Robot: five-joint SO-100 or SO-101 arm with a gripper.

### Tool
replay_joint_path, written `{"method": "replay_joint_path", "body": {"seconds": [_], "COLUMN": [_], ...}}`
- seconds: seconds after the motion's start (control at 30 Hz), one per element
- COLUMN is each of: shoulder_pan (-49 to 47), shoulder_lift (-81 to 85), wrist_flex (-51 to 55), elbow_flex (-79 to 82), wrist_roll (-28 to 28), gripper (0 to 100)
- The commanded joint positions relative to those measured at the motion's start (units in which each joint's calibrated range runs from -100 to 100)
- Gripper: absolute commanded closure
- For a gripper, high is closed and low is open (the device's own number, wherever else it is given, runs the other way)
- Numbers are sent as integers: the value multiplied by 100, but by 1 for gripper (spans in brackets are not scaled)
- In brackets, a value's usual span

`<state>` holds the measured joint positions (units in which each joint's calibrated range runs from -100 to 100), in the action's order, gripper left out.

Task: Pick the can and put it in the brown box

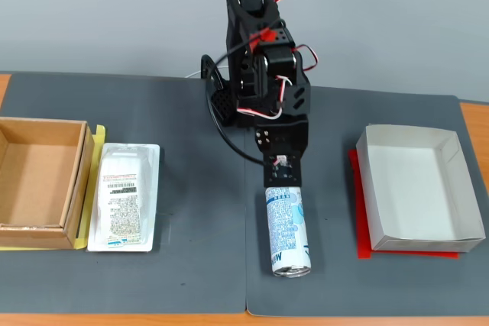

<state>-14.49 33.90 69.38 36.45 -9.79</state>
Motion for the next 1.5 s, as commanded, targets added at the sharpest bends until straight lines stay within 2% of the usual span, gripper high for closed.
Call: {"method": "replay_joint_path", "body": {"seconds": [0.0,0.4,0.5,0.7,0.8,1.03,1.47], "shoulder_pan": [-127,-501,-590,-639,-639,-631,-631], "shoulder_lift": [-446,-1767,-2005,-2437,-2598,-2708,-3377], "wrist_flex": [-77,-77,-77,-77,-251,-936,-997], "elbow_flex": [-703,-1572,-1744,-2070,-2188,-2097,-2151], "wrist_roll": [-16,20,20,20,26,26,26], "gripper": [99,97,90,66,59,59,59]}}
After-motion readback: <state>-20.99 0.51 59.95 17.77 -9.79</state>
